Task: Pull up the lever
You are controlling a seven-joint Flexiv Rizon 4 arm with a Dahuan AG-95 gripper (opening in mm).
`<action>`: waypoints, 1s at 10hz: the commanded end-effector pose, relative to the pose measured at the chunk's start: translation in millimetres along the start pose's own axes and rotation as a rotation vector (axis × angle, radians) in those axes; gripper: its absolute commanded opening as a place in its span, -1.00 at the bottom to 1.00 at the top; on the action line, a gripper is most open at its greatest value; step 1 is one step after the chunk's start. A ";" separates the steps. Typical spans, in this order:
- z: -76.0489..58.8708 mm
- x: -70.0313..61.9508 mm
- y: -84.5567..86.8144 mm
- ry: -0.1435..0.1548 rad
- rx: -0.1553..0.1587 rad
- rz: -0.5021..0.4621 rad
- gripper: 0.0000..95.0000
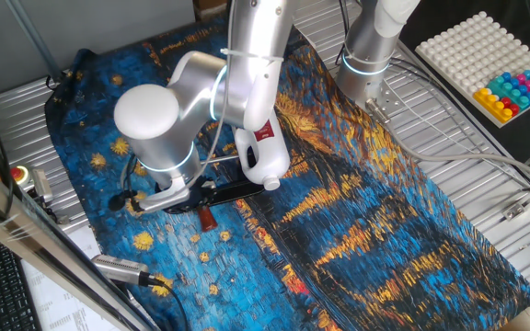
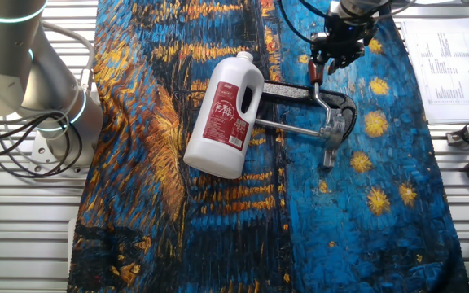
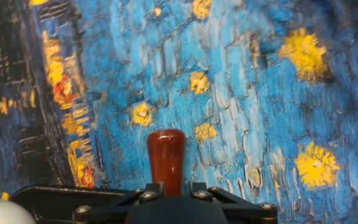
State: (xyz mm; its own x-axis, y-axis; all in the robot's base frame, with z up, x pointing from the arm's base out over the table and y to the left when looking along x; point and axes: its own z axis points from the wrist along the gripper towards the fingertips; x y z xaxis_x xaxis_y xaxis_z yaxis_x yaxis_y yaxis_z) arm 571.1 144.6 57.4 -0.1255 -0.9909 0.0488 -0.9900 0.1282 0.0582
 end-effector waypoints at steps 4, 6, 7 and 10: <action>8.9 -0.1 -0.7 -0.011 0.010 -0.005 -0.60; 8.5 -0.9 -0.7 -0.010 0.006 -0.004 -0.60; 9.3 -1.7 -0.6 -0.011 0.006 -0.001 -0.60; 11.2 -7.3 0.4 0.003 0.003 0.000 -0.60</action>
State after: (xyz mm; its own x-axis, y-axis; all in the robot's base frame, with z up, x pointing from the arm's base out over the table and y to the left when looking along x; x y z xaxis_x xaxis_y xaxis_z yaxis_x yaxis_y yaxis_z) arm 570.6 152.4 47.4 -0.1251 -0.9904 0.0591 -0.9894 0.1290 0.0672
